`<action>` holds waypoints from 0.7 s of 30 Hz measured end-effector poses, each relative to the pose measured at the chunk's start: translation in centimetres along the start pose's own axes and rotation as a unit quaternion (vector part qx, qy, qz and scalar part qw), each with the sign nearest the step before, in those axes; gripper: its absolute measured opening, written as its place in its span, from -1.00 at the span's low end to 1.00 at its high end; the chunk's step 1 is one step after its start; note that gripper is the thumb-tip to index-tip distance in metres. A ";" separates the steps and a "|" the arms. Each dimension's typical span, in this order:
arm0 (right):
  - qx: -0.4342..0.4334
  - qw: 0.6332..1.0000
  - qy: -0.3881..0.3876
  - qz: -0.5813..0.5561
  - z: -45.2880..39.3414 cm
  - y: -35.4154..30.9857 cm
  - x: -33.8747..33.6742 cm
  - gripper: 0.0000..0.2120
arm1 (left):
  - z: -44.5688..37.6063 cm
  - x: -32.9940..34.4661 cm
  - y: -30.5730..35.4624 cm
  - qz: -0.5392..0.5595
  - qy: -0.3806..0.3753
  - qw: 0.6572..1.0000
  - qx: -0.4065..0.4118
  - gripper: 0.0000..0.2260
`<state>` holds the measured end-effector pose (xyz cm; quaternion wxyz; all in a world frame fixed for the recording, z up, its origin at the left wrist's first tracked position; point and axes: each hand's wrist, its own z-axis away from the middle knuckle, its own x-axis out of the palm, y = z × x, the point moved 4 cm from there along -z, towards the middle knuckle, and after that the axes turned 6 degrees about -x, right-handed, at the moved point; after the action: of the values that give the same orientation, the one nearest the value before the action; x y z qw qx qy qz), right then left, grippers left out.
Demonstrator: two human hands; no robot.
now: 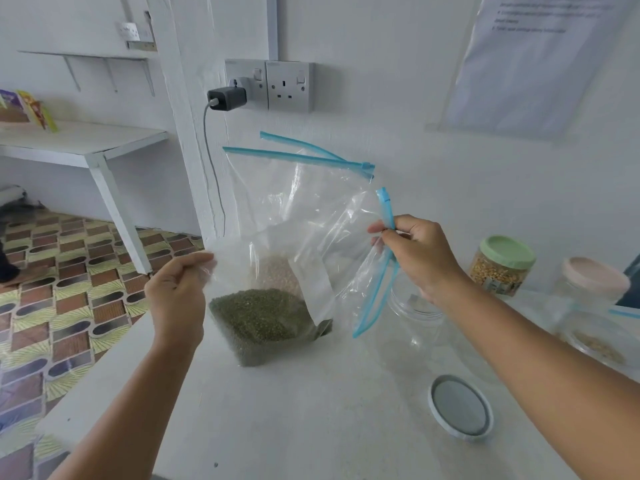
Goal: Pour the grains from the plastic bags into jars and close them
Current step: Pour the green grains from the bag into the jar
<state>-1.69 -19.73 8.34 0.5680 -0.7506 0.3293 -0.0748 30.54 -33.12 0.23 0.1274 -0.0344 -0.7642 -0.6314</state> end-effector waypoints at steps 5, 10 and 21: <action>0.007 0.999 0.042 -0.028 -0.4 -0.2 -0.8 -0.73 | -0.3 0.7 1.7 0.013 0.005 0.999 0.046 -0.69; 0.004 1.000 0.000 0.002 0.2 0.5 0.3 -0.71 | -0.5 1.4 1.1 -0.019 -0.025 0.999 0.027 -0.63; 0.017 1.000 -0.002 -0.003 -0.1 1.7 0.2 -0.68 | -2.1 2.2 0.2 -0.025 -0.003 1.000 0.005 -0.55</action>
<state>-2.26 -20.22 6.79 0.5813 -0.7417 0.3246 -0.0813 28.77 -35.34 1.32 0.1094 -0.0162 -0.7685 -0.6303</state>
